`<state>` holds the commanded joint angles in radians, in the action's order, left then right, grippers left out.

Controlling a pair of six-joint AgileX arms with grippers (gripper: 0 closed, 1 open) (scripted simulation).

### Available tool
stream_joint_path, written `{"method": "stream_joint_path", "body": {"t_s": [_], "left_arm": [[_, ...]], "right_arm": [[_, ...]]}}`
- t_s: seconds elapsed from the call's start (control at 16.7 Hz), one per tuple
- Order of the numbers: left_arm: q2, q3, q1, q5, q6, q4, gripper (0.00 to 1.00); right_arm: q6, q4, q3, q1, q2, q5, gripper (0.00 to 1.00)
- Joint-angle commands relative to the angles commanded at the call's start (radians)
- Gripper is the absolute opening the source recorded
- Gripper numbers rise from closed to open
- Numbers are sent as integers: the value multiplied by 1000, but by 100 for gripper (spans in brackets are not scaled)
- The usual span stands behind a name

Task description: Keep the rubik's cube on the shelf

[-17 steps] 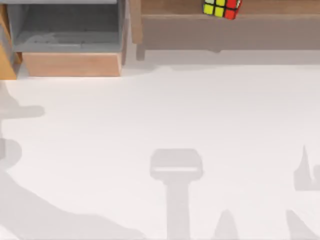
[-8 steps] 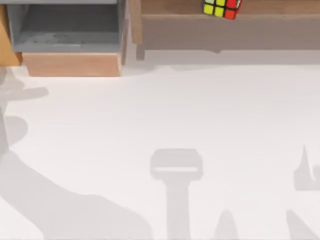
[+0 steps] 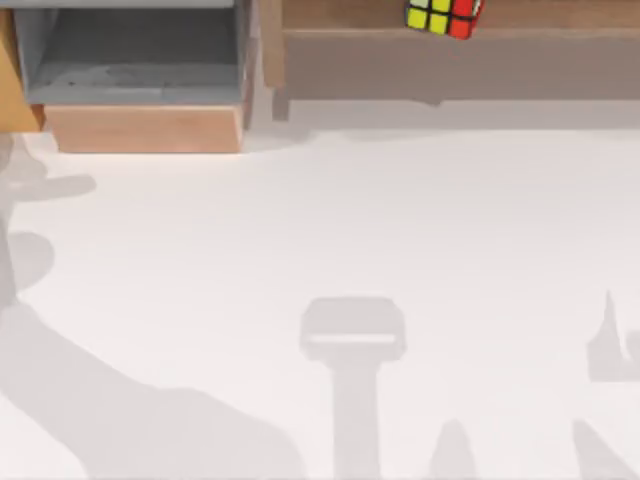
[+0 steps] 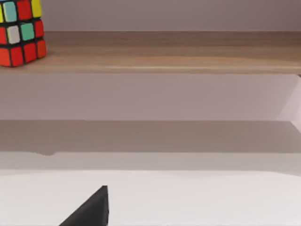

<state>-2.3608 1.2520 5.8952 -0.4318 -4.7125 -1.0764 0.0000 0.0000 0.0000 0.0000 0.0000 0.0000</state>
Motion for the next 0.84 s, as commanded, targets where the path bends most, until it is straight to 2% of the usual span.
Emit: {"method": "stream_joint_path", "body": {"t_s": [0.48,0.84], "left_arm": [[0,0,0,0,0,0,98],[0,0,0,0,0,0,100]], "right_arm": [[0,0,0,0,0,0,100],[0,0,0,0,0,0,100]]}}
